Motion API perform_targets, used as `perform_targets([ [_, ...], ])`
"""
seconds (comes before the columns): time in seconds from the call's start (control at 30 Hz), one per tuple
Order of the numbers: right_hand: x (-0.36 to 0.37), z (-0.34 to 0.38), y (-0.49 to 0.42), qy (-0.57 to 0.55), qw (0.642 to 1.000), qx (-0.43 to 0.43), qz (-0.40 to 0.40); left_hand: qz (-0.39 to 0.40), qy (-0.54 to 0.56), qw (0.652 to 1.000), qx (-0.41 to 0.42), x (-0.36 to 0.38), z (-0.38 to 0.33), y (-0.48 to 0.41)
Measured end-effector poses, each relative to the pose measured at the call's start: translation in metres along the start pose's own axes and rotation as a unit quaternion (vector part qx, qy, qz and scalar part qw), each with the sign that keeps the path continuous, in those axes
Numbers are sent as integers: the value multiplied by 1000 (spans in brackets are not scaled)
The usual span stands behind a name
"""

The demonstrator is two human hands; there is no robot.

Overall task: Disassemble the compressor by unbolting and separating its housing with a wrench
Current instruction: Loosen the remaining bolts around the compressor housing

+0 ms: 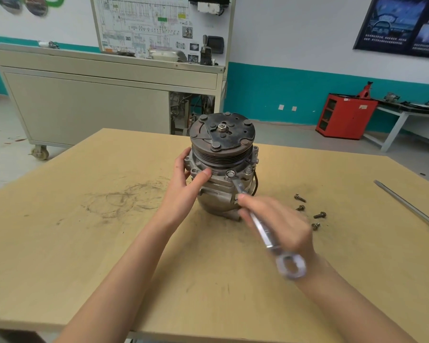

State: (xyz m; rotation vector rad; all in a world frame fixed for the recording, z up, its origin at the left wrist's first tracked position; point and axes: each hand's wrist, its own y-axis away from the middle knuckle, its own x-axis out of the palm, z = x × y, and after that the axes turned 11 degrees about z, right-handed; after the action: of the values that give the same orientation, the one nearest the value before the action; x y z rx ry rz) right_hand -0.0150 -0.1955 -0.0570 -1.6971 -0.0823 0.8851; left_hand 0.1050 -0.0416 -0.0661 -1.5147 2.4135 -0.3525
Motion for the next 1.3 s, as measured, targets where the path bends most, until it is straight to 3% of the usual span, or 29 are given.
perform_targets([
  [0.03,-1,-3,2,-132,988,80,-17,3,3,1000,-2,0,0,0],
  [0.07,-4,-9,2,-287,943,165,-25,4,3,1000,-5,0,1,0],
  [0.13,-10,-29,-5,-538,798,271,-19,3,0,1000,-6,-1,0,0],
  [0.17,-14,-43,-11,-602,740,301,1,3,1,1000,-6,-1,1,0],
  [0.2,-17,-57,-18,-636,703,317,30,4,1,1000,-8,-1,1,0],
  [0.27,-20,-79,-36,-652,678,327,93,7,1,1000,-10,-1,0,0],
  [0.53,-10,-104,-72,-607,694,347,171,3,4,1000,-11,0,1,-1],
  [0.67,-24,-94,-65,-606,723,323,76,3,-2,1000,-12,-1,2,-2],
  [0.73,-32,-81,-58,-544,778,315,-2,4,-4,1000,-13,-1,3,-2],
  [0.83,-33,-50,-42,-349,896,267,-63,3,-2,1000,-9,-1,2,-2],
  [0.9,-28,-29,-33,-148,977,144,-54,2,3,1000,-3,0,1,-2],
  [0.93,-25,-22,-29,-40,996,67,-38,0,4,1000,-1,0,1,-2],
  [1.0,-20,-11,-26,110,991,-68,-17,-3,4,1000,5,0,2,-2],
  [1.07,-15,-6,-26,164,978,-132,-10,-4,-2,1000,9,0,3,-2],
  [1.3,-5,-1,-14,217,963,-159,1,-3,-3,1000,7,0,3,-2],
])
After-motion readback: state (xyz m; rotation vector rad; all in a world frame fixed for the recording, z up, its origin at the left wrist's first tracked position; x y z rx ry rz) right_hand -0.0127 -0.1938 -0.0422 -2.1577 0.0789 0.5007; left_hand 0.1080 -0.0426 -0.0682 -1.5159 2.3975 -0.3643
